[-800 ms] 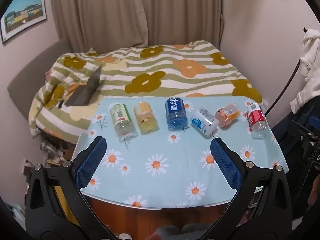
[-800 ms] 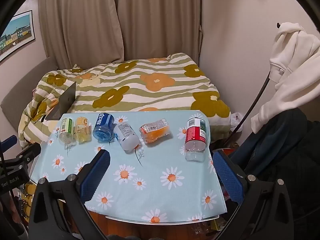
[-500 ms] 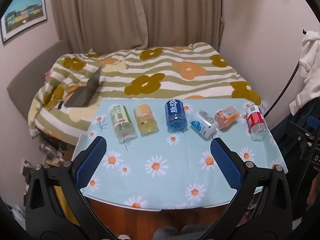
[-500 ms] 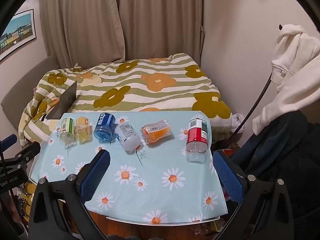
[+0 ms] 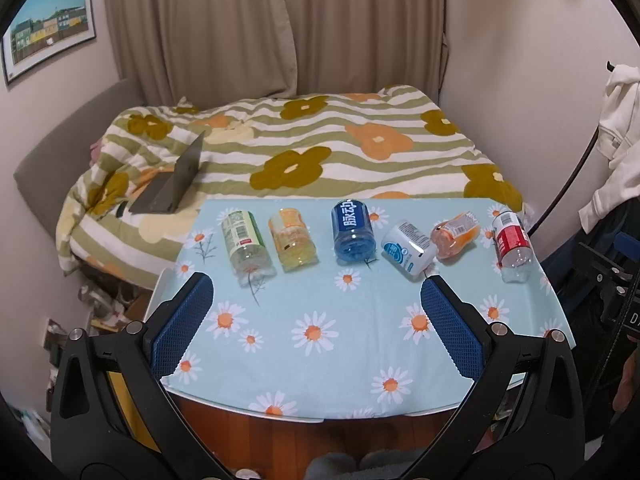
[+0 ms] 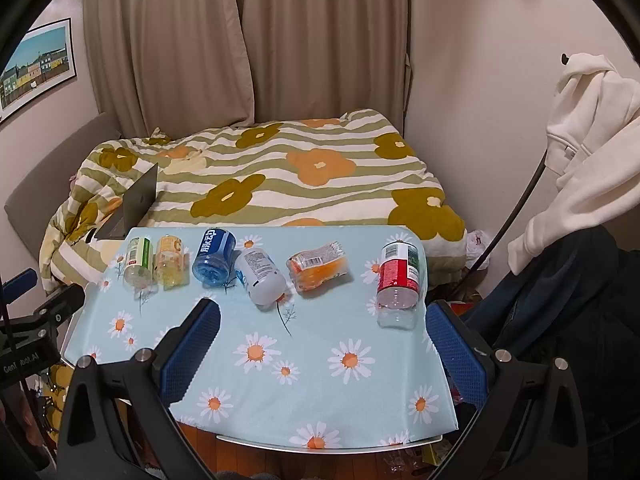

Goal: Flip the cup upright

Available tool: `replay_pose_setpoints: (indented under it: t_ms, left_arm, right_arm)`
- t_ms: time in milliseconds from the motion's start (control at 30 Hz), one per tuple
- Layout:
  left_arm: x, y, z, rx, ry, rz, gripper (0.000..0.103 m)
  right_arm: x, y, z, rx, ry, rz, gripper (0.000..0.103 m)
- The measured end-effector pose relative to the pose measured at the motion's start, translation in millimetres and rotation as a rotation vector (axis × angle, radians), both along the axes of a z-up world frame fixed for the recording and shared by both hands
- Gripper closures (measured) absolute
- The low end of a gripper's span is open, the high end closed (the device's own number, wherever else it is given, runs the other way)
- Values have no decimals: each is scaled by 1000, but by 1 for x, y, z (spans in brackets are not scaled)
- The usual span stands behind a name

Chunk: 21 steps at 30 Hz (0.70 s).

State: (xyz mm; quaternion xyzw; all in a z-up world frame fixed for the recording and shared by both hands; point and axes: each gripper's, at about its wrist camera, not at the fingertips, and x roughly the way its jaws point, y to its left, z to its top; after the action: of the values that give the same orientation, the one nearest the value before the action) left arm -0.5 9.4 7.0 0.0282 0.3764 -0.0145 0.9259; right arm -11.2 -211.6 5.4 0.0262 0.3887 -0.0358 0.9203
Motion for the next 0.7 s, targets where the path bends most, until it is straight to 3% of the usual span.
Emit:
replay_pose_setpoints:
  t_ms: [700]
  left_arm:
    - [5, 1, 4, 3, 1, 5, 0]
  right_arm:
    - [0, -3, -1, 4, -3, 4, 0]
